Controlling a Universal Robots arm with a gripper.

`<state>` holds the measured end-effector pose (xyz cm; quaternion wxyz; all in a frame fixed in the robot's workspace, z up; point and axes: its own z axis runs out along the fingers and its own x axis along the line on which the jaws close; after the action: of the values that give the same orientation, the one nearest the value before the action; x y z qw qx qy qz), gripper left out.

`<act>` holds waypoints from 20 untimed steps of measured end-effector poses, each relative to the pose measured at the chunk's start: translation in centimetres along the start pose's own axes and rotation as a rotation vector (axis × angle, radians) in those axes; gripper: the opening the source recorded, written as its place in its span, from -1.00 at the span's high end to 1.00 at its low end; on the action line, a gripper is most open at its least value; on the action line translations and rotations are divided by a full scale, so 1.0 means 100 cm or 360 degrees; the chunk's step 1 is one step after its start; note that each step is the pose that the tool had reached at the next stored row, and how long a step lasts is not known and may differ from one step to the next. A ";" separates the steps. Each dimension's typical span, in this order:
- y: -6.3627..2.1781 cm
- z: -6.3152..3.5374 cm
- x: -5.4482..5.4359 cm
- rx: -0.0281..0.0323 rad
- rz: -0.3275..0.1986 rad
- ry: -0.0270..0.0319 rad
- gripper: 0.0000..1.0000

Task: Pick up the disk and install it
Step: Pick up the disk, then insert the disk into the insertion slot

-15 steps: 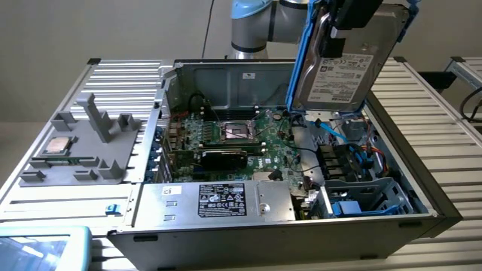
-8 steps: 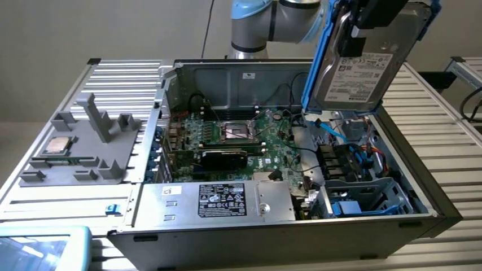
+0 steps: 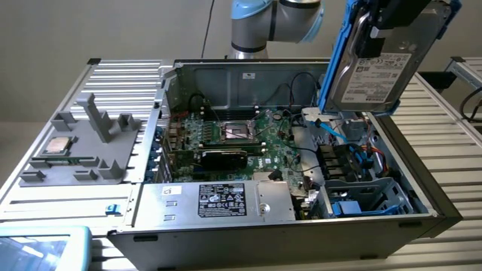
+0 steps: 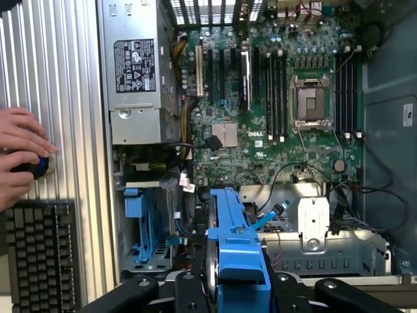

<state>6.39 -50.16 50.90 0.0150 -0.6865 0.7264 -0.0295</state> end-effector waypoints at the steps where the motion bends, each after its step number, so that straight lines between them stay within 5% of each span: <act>1: -0.0016 0.0002 0.000 0.00027 0.0000 0.00037 0.25; 7: -0.0048 0.0006 0.004 0.00118 0.0000 0.00184 0.25; 20: -0.0050 0.0006 0.005 0.00132 0.0001 0.00191 0.25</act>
<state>6.87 -50.68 50.88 0.0135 -0.6860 0.7265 -0.0366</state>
